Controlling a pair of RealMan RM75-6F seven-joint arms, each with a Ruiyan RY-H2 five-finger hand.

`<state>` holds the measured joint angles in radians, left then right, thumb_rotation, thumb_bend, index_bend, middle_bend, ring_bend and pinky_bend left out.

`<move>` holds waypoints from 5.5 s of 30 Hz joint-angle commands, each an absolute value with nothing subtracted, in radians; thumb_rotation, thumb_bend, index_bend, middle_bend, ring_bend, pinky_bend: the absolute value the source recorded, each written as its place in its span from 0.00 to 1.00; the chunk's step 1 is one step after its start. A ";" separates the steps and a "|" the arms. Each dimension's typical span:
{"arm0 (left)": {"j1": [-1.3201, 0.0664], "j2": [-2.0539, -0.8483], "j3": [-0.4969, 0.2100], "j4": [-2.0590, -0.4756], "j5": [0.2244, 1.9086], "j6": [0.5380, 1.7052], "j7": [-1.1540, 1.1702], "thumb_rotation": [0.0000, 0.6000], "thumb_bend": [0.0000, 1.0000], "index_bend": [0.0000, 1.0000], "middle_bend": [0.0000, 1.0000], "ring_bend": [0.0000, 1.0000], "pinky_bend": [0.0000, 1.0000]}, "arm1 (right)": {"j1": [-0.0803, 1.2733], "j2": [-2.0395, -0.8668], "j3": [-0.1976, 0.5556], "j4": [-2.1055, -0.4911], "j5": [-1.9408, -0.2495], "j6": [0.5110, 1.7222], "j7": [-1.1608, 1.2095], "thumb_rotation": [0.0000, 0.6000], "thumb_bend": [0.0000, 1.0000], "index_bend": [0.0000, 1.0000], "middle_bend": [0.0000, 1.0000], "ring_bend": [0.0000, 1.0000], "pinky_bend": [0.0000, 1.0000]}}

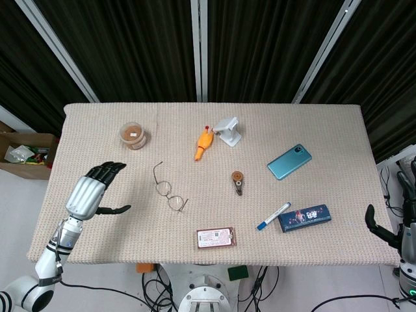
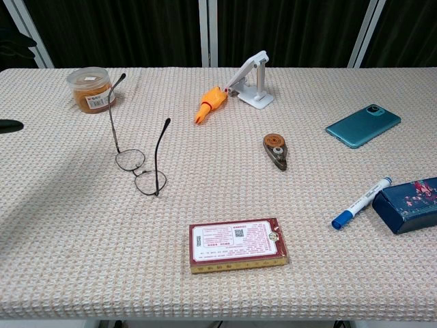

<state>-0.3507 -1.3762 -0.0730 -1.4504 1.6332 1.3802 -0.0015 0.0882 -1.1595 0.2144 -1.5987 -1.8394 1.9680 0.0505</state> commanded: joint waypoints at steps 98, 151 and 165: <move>-0.615 -1.491 -0.082 -1.432 1.607 1.193 -0.688 0.01 0.01 0.06 0.18 0.05 0.21 | 0.079 -1.203 0.167 -1.489 -1.789 1.944 0.130 0.77 0.49 0.00 0.00 0.00 0.00; -0.613 -1.443 0.083 -1.431 1.548 0.907 -0.167 1.00 0.58 0.09 1.00 0.90 0.94 | 0.073 -1.200 0.145 -1.496 -1.758 1.889 0.113 0.77 0.49 0.00 0.00 0.00 0.00; -0.602 -1.454 0.054 -1.441 1.532 0.954 -0.140 1.00 0.58 0.10 1.00 0.90 0.94 | 0.073 -1.200 0.151 -1.494 -1.757 1.897 0.116 0.77 0.49 0.00 0.00 0.00 0.00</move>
<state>-0.6091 -1.4550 0.0635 -1.4376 1.5263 0.9300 -0.1310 0.0725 -1.2001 0.1514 -1.4938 -1.7571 1.8972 0.1169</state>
